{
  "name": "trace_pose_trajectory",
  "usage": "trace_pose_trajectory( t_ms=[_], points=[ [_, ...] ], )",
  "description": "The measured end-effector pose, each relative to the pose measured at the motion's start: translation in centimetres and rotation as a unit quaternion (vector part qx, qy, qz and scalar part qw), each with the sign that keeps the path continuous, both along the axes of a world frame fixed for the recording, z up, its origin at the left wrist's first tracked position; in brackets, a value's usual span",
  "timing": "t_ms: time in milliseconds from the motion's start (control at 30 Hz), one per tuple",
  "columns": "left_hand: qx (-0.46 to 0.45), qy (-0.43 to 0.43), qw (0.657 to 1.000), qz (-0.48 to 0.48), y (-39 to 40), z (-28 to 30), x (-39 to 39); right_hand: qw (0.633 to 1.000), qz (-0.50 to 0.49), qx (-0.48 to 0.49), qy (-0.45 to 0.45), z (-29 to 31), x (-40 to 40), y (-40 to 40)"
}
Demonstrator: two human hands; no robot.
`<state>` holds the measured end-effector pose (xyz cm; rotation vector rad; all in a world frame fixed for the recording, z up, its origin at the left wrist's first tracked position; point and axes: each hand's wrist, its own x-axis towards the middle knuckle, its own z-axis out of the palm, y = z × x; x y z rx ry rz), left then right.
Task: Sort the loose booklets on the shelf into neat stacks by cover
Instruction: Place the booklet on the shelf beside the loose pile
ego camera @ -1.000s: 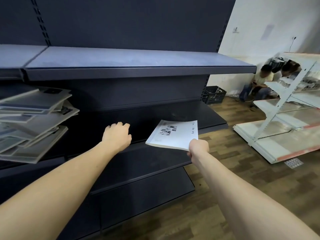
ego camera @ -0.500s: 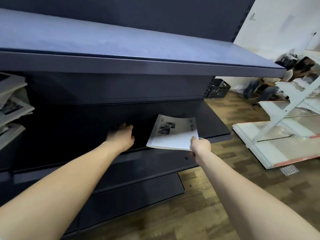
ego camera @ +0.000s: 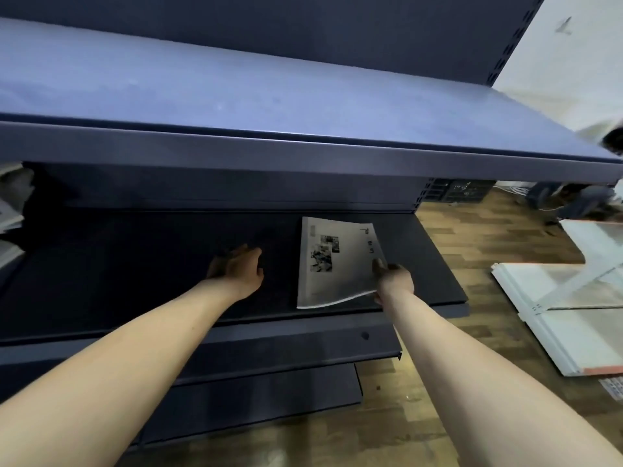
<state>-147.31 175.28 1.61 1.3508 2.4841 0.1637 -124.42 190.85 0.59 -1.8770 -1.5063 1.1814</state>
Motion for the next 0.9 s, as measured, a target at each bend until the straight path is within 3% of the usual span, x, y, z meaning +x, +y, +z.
trace_pose_trajectory(
  t_ms=[133, 433, 700, 900],
  points=[
    [-0.013, 0.012, 1.0, 0.02, 1.5, 0.2, 1.3, 0.999, 0.022, -0.031, 0.021, -0.2, 0.4, 1.9],
    [-0.039, 0.018, 0.997, 0.057, 3.1, 0.0, 4.8, 0.986, 0.13, 0.001, -0.106, -1.7, 2.0, 3.7],
    [-0.043, 0.024, 0.996, 0.08, 2.6, 0.5, 6.2, 0.964, 0.131, 0.03, -0.231, -2.2, 2.0, 3.6],
    [-0.044, 0.022, 0.994, 0.098, 1.2, 1.3, 6.7, 0.96, 0.142, 0.079, -0.229, -1.3, 1.0, 2.4]
  ],
)
